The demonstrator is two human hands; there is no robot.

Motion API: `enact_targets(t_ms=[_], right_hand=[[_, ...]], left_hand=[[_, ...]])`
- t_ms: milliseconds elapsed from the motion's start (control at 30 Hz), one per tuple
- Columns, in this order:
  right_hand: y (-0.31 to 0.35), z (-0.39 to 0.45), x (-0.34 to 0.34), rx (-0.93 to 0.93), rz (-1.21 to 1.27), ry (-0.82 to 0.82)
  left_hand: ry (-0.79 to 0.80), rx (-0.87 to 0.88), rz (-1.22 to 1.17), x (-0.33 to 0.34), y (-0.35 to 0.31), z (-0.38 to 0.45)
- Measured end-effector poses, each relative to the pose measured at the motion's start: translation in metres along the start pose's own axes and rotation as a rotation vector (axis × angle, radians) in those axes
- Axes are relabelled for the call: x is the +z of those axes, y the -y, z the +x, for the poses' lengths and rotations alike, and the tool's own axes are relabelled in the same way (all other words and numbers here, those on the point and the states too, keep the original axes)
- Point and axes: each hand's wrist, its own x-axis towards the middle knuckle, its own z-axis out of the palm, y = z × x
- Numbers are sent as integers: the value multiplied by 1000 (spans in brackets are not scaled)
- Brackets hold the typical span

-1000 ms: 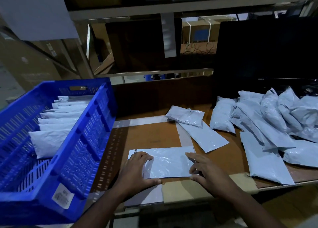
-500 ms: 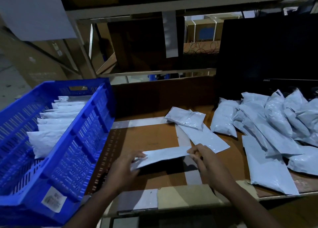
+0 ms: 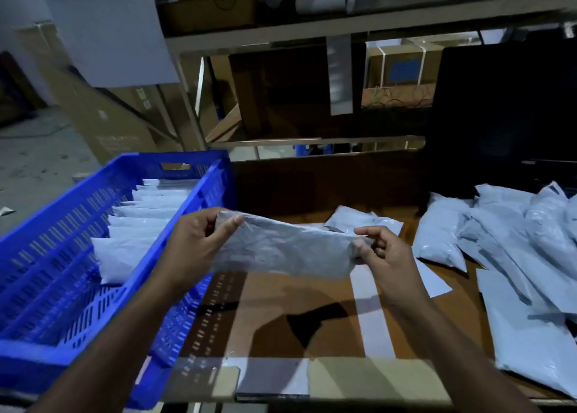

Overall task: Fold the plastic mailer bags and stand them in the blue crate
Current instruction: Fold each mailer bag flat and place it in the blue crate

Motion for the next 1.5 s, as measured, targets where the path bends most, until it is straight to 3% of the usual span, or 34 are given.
enact_targets(t_ms=[233,433,567,767,1000,1267,1500], right_hand=[[49,7,45,-127,13,36],[128,18,104,-289,-5,55],[170,24,160,-337,0,146],[192,46,259,-396,-138,319],[180,55,312,-441,-662,456],[174,50,338,-469,-1473,618],[151,61,380,-261,-1766,835]], left_hand=[[-97,101,-13,-71,-20,16],[-59,206,17,-167,-28,32],[-21,209,24,-248,-2,41],[51,156,216,-351,41,51],[292,44,490,-384,98,59],[579,94,1018,-339,144,83],[670,133,1243,-303,160,101]])
